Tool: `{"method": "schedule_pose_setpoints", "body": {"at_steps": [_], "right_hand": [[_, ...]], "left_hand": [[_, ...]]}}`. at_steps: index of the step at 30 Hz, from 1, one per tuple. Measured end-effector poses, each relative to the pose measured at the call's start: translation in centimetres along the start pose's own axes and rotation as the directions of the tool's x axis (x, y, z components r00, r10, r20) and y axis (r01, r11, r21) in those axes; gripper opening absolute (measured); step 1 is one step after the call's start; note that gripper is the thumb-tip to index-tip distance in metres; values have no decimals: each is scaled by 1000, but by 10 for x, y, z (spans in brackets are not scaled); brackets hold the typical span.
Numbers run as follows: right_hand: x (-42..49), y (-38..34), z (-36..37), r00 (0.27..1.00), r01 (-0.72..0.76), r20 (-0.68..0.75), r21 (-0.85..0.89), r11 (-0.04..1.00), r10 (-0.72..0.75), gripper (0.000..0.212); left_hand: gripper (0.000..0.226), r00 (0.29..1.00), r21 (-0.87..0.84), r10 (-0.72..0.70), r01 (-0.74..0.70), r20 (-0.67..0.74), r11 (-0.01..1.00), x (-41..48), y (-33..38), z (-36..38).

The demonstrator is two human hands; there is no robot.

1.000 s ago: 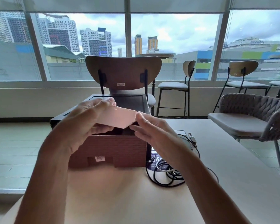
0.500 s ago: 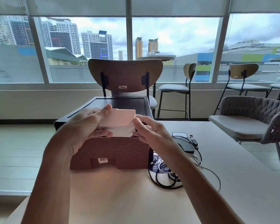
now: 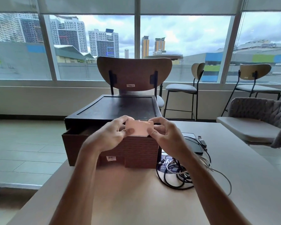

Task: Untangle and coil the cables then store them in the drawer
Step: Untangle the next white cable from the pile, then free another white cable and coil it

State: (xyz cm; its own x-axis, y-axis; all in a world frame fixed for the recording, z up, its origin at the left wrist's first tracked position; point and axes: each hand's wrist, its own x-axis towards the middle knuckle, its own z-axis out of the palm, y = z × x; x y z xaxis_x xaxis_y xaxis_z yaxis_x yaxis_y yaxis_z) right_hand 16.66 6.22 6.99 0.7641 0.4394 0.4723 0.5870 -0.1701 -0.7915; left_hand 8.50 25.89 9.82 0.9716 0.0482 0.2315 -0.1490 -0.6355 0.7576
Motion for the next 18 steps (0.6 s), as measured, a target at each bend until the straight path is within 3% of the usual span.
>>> {"method": "schedule_pose_setpoints", "body": {"at_steps": [7, 9, 15, 18], "right_hand": [[-5, 1, 3, 997, 3, -81, -61, 998, -8, 21], [-7, 3, 4, 995, 3, -102, -146, 989, -18, 24], [-4, 9, 10, 980, 18, -193, -200, 980, -57, 15], [2, 16, 9, 962, -24, -271, -121, 992, -10, 10]], "left_hand": [[19, 998, 206, -54, 62, -42, 977, 3, -7, 6], [32, 995, 241, -90, 100, -52, 965, 4, -9, 8], [18, 945, 420, -90, 223, -314, 880, 15, -9, 27], [17, 936, 402, -90, 231, -339, 886, 16, -7, 28]]}}
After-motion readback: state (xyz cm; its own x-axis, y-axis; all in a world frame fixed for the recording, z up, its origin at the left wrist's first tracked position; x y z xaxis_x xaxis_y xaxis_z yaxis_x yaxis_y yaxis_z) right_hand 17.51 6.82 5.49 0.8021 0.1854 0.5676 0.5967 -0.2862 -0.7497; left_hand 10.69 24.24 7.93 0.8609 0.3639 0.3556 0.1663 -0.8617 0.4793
